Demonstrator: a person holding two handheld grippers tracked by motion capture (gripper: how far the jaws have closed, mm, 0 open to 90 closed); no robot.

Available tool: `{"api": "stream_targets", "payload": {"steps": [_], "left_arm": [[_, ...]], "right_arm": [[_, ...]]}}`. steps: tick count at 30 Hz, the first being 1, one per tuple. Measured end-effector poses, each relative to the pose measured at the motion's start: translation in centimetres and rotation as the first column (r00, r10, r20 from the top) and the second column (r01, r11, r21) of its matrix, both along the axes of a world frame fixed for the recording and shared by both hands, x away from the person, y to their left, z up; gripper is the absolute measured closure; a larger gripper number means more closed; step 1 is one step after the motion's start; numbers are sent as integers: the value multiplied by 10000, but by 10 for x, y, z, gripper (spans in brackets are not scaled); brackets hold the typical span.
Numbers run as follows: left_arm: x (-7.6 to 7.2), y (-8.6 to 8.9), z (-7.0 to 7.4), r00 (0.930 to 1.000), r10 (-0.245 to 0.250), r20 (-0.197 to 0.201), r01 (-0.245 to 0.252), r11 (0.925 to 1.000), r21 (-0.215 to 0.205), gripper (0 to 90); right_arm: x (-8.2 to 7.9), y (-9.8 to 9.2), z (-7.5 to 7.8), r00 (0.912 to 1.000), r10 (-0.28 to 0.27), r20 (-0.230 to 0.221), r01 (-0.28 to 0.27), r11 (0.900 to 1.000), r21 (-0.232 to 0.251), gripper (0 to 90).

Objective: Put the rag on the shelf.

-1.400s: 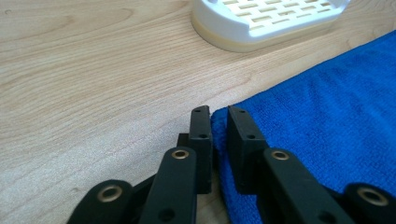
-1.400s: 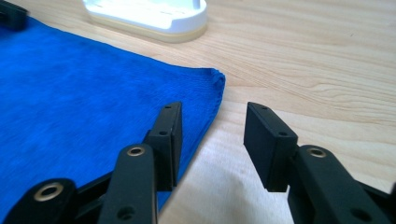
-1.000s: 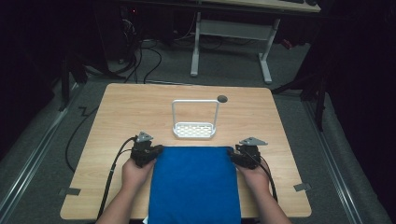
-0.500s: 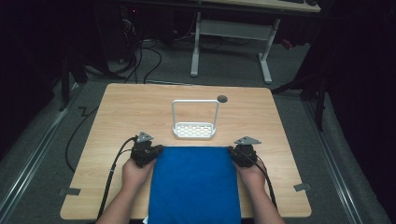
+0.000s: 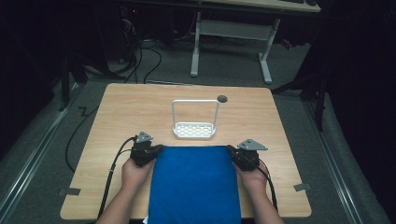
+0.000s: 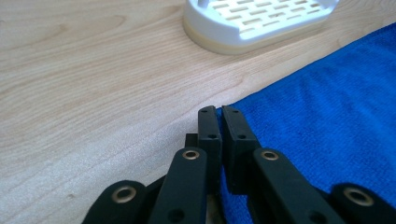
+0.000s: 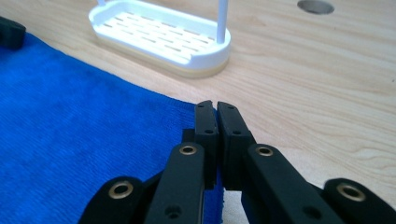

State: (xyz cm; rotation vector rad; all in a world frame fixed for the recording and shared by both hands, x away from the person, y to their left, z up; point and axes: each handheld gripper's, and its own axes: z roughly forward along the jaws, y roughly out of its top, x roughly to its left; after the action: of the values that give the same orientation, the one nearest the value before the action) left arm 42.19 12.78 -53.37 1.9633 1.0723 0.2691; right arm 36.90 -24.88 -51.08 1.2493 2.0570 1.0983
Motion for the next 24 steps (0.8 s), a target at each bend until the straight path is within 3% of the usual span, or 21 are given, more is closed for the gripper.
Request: {"api": "stream_targets", "payload": {"steps": [4,12,24], "left_arm": [[-3,0,5,9997,-50,258,53,9999,-131,874],[-16,4,20,9960,2,899,47,9985,-544,874],[-33,12,48,9847,114,1738,123,9908,-1350,875]], "right_arm": [[-3,-1,6,9997,-63,234,55,9993,360,883],[-10,-4,17,9966,-59,823,9,9982,605,885],[-26,-1,42,9823,103,1871,-263,9962,831,885]]}}
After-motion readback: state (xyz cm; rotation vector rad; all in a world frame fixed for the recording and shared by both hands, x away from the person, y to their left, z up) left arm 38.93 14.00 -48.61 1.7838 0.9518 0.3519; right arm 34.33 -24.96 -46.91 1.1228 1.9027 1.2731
